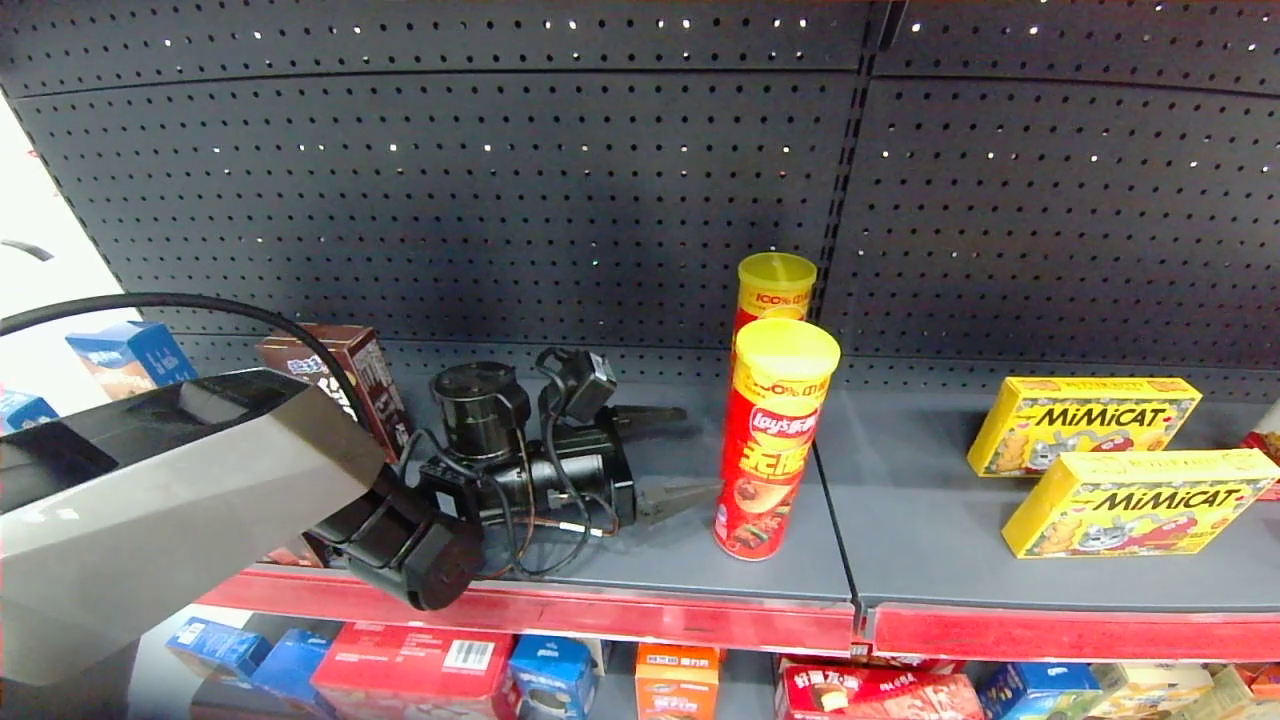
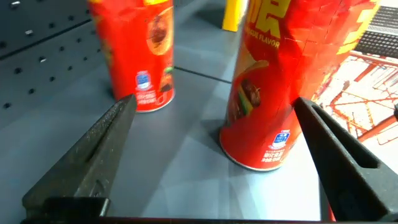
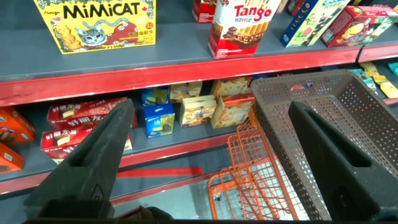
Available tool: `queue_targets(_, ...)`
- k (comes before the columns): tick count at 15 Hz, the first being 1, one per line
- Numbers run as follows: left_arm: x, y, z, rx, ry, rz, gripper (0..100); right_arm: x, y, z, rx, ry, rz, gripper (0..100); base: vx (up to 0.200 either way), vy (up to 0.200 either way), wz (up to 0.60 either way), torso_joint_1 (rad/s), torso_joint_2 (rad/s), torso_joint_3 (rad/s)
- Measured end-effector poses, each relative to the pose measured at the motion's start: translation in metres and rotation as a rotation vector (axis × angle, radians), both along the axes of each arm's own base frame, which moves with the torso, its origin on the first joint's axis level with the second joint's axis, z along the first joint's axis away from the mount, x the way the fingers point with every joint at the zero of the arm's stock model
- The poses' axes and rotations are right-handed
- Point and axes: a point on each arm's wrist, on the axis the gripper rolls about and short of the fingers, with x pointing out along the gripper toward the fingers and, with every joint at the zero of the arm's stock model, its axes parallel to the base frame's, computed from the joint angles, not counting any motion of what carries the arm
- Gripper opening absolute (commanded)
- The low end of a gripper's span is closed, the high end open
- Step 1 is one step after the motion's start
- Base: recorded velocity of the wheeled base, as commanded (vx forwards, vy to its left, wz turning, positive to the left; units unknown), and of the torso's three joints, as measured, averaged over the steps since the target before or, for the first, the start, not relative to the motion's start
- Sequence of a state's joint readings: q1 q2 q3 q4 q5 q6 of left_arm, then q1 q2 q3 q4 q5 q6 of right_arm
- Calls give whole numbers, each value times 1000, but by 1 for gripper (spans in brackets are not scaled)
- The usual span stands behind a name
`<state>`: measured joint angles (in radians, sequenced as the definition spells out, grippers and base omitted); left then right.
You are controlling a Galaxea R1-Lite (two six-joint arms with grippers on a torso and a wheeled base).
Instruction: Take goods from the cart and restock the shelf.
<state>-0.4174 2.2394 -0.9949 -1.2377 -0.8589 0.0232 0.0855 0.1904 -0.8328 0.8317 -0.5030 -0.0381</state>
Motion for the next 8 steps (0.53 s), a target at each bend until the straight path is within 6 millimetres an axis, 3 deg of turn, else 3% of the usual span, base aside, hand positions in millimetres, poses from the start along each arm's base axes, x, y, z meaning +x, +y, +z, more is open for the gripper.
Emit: queue_targets(8,-3,-11,-1,-1,1,-15,100,-1,0,2,1,-9,-1,100,0,0,0,0,0,0)
